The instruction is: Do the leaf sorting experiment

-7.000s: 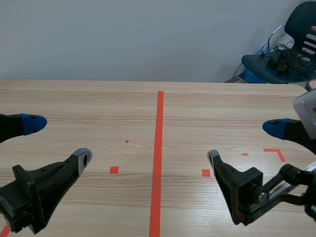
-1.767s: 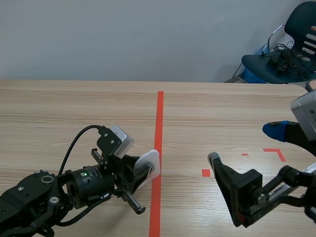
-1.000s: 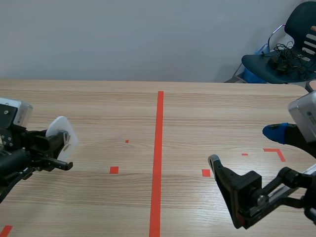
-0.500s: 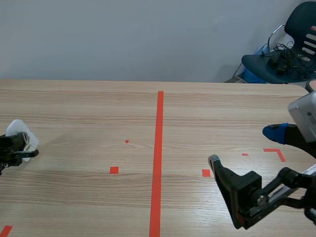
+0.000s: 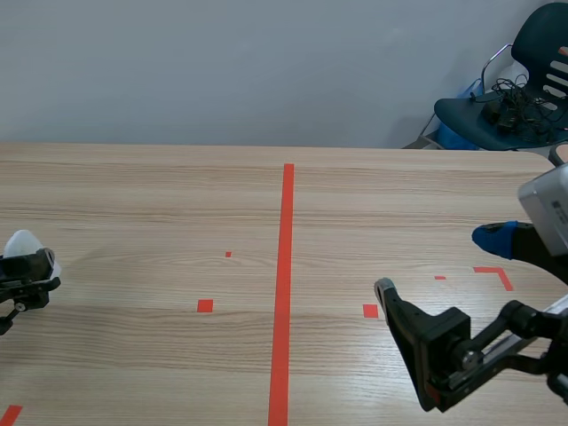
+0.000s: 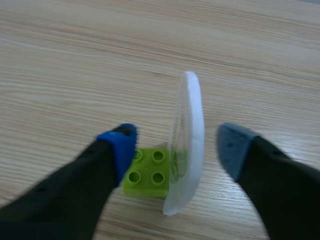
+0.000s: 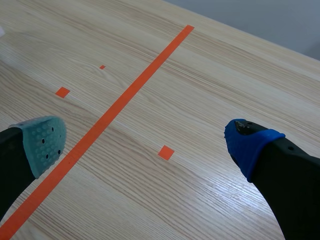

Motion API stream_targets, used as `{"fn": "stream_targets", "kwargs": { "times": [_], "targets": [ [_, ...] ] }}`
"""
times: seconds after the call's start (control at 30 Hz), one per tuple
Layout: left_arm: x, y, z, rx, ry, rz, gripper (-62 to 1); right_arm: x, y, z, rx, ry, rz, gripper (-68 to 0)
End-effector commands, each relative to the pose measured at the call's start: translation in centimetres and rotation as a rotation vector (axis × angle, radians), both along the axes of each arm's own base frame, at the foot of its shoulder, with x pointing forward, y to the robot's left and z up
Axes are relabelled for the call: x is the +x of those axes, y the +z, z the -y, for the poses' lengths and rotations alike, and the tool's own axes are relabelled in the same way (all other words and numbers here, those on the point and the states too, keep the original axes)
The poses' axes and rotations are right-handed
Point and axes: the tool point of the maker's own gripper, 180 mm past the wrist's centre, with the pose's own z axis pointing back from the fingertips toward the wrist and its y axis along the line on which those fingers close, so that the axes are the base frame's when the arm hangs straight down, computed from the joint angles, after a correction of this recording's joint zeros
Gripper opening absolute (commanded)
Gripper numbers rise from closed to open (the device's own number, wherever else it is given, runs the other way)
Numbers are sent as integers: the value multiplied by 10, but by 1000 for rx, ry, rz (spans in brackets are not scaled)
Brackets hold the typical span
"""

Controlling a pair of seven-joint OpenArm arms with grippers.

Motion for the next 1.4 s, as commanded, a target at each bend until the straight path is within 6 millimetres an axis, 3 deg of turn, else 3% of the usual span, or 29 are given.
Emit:
{"fn": "stream_targets", "kwargs": {
  "times": [0.0,0.13,0.23,0.3,0.43,0.53,0.67,0.8,1.03,1.37],
  "targets": [
    [15,33,-10,49,-24,80,-111,4,7,1,6,0,28,4],
    [23,81,-22,129,-63,161,-64,4,7,1,6,0,28,4],
    [23,117,-10,169,-163,195,-34,4,7,1,6,0,28,4],
    [17,135,19,162,-304,212,14,4,7,1,6,0,29,4],
    [-13,155,94,111,-601,227,14,4,7,1,6,0,29,4],
    [-39,163,138,69,-733,235,14,4,7,1,6,0,29,4],
    [-70,172,181,19,-847,230,14,4,8,1,42,-11,18,4],
    [-102,179,211,-47,-932,229,14,5,10,2,55,-16,22,4],
    [-126,167,223,-102,-938,159,14,11,19,15,32,-39,70,4],
    [-123,165,219,-88,-912,147,14,9,17,25,8,-60,60,4]
  ]
}}
